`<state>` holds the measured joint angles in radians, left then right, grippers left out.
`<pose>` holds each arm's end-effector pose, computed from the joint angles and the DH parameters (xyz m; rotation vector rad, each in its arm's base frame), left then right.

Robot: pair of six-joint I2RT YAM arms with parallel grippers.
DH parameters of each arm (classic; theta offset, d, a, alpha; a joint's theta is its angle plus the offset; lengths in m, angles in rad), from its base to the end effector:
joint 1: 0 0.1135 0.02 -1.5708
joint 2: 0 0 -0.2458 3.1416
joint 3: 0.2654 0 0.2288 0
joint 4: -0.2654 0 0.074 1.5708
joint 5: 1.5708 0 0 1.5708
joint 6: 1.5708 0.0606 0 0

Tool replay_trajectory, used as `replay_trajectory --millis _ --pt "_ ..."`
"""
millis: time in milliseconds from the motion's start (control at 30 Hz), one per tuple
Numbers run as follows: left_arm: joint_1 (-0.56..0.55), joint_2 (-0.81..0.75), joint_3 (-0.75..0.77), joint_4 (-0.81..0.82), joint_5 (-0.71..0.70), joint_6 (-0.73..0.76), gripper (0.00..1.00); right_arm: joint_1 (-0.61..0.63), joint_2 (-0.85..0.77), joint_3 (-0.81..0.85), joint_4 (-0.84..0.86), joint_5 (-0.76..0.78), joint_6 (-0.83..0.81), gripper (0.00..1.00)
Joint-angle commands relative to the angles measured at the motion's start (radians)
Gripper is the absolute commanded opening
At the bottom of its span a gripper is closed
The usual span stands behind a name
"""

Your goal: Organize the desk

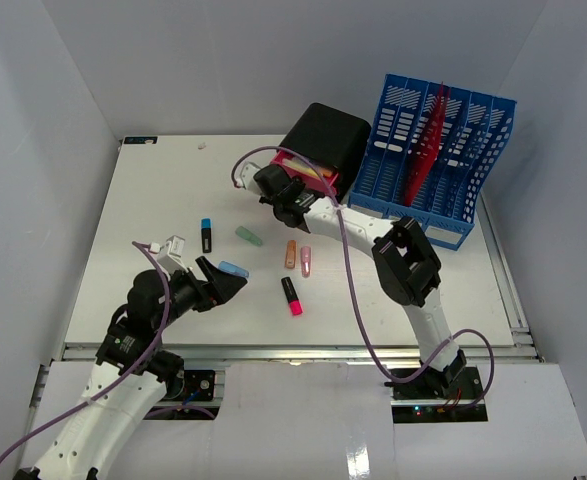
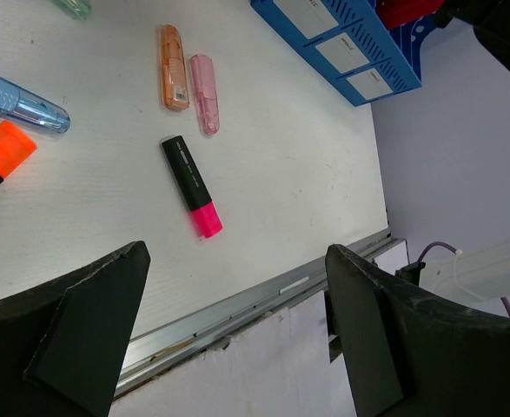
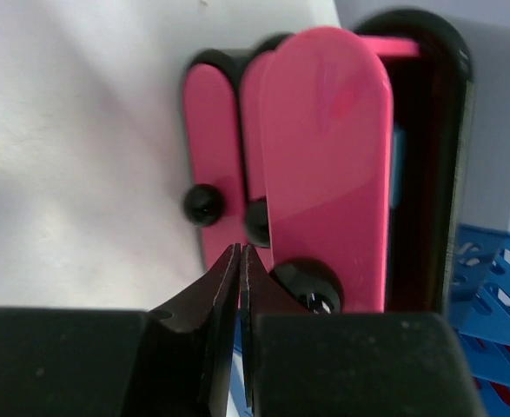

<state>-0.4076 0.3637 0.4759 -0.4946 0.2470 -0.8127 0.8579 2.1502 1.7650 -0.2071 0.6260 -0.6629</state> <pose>0.1099 -0.0636 0.2358 -0.2479 2.0758 -1.0184 0.3433 0.3428 0.2231 -1.1607 1.7344 -0.5559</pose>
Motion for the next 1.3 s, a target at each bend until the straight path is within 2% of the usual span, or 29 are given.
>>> replay_trajectory --millis 0,233,333,433,500,533,633,667,733,800,833,1000,1100,1267 --pt "0.003 0.011 0.036 0.006 -0.004 0.002 0.93 -0.055 0.0 0.073 0.053 0.032 -0.012 0.09" --pt "0.004 0.046 0.035 0.046 0.012 0.001 0.93 -0.109 -0.001 0.084 0.052 -0.011 -0.014 0.1" --pt "0.003 0.072 0.033 0.077 0.026 0.0 0.93 -0.115 -0.036 0.079 0.003 -0.094 0.005 0.11" --pt "0.004 0.116 0.024 0.164 0.059 -0.005 0.93 -0.115 -0.124 0.102 -0.201 -0.404 0.096 0.17" --pt "0.004 0.194 0.016 0.245 0.092 -0.011 0.93 -0.122 -0.219 0.065 -0.287 -0.736 0.1 0.25" --pt "0.004 0.227 0.009 0.307 0.116 -0.015 0.93 -0.127 -0.284 0.015 -0.296 -0.8 0.104 0.28" --pt "0.004 0.388 -0.004 0.471 0.166 -0.045 0.92 -0.186 -0.445 -0.117 -0.324 -1.028 0.114 0.34" --pt "0.004 0.452 -0.002 0.54 0.181 -0.055 0.91 -0.224 -0.491 -0.16 -0.331 -1.107 0.11 0.39" --pt "0.004 0.591 0.015 0.684 0.215 -0.066 0.87 -0.328 -0.576 -0.242 -0.356 -1.325 0.063 0.46" --pt "0.003 0.754 0.064 0.794 0.244 -0.078 0.84 -0.45 -0.672 -0.314 -0.37 -1.504 0.023 0.49" --pt "0.004 0.81 0.084 0.872 0.257 -0.08 0.83 -0.483 -0.705 -0.386 -0.365 -1.543 0.012 0.5" --pt "0.004 1.144 0.316 1.032 0.297 -0.092 0.8 -0.666 -0.899 -0.614 -0.309 -1.656 -0.003 0.51" --pt "0.004 1.35 0.473 1.033 0.296 -0.096 0.78 -0.785 -0.973 -0.738 -0.257 -1.739 0.008 0.52" --pt "0.006 1.581 0.745 1.01 0.267 -0.133 0.68 -0.919 -1.018 -0.788 -0.242 -1.828 0.014 0.52"
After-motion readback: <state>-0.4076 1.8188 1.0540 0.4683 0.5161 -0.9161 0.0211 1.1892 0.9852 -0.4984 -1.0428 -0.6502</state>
